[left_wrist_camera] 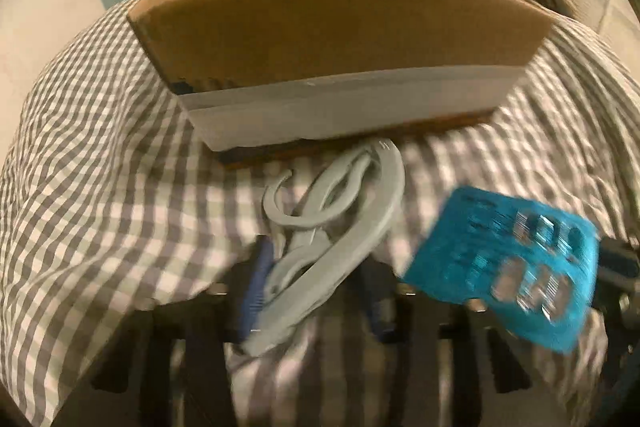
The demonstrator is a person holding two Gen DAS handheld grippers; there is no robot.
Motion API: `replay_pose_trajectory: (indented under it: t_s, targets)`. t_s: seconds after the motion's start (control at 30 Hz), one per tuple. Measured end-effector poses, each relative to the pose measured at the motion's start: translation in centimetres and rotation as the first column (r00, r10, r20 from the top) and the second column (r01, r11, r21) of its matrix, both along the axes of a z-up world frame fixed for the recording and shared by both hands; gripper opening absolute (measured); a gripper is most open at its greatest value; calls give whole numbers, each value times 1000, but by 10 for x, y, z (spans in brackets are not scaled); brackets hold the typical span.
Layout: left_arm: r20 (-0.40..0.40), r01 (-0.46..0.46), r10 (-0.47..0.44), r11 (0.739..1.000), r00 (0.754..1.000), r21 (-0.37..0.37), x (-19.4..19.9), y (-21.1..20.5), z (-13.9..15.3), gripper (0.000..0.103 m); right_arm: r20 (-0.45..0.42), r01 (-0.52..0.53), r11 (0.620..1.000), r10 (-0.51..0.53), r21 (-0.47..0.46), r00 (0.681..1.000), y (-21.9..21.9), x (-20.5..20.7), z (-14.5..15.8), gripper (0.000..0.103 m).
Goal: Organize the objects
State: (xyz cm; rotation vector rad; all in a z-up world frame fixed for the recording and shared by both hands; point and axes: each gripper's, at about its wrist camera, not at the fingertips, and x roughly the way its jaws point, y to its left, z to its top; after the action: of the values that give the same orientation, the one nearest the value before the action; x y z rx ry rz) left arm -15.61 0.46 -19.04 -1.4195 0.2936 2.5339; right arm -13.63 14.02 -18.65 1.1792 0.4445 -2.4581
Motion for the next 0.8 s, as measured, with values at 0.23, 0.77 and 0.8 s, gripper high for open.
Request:
replay_pose_trajectory:
  t_s: [0.23, 0.77, 0.8]
  targets:
    - [-76, 38, -39, 999, 996, -13, 23, 8, 22, 21, 24, 10, 998, -8, -59, 1000, 3, 2, 7, 11]
    - [-117, -73, 92, 985, 989, 158, 51, -37, 47, 11, 72, 45, 991, -37, -122, 997, 14, 20, 11, 88]
    - [-119, -73, 92, 985, 989, 159, 52, -37, 48, 11, 82, 36, 989, -25, -140, 996, 13, 21, 11, 88]
